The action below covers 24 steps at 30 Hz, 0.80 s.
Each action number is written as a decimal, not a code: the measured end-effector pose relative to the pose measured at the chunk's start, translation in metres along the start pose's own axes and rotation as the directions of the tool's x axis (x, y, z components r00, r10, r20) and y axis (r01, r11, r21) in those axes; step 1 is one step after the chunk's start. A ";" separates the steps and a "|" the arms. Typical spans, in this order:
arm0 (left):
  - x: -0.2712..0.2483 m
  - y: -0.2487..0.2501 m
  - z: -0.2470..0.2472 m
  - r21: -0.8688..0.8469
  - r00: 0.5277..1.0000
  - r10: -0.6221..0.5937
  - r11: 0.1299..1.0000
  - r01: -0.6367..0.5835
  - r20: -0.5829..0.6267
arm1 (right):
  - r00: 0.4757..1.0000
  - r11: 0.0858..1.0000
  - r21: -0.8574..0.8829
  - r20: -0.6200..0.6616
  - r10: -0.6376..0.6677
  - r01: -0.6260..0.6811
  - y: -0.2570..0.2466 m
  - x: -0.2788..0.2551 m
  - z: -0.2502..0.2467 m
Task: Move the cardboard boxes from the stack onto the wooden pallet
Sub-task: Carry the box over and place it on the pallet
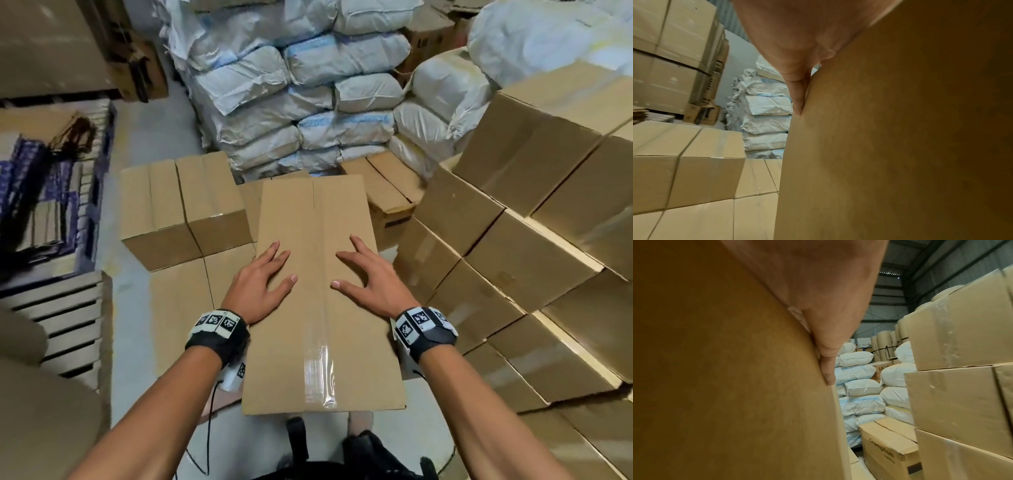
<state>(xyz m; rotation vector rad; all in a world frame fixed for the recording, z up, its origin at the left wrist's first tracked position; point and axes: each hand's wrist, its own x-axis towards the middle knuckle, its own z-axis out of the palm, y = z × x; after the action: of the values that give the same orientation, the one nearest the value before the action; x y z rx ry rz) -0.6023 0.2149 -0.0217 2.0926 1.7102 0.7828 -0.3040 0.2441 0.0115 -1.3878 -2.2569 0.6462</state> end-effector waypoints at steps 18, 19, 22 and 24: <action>0.173 0.022 0.028 0.113 0.955 -0.210 0.965 0.237 -0.212 | 0.929 0.948 0.044 0.192 -0.317 0.314 0.120 0.210 -0.087; 0.181 0.022 0.028 0.112 0.952 -0.213 0.964 0.242 -0.220 | 0.923 0.943 0.043 0.196 -0.331 0.329 0.124 0.220 -0.091; 0.208 0.017 0.029 0.123 0.949 -0.221 0.960 0.252 -0.226 | 0.911 0.933 0.042 0.205 -0.359 0.358 0.135 0.248 -0.097; 0.224 0.011 0.030 0.124 0.951 -0.220 0.960 0.251 -0.219 | 0.908 0.930 0.037 0.209 -0.364 0.365 0.142 0.264 -0.099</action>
<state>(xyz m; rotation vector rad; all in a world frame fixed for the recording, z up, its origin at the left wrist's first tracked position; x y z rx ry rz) -0.5467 0.4321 0.0072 1.9028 2.1438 0.8414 -0.2581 0.5549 0.0359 -0.8889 -2.5928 0.6870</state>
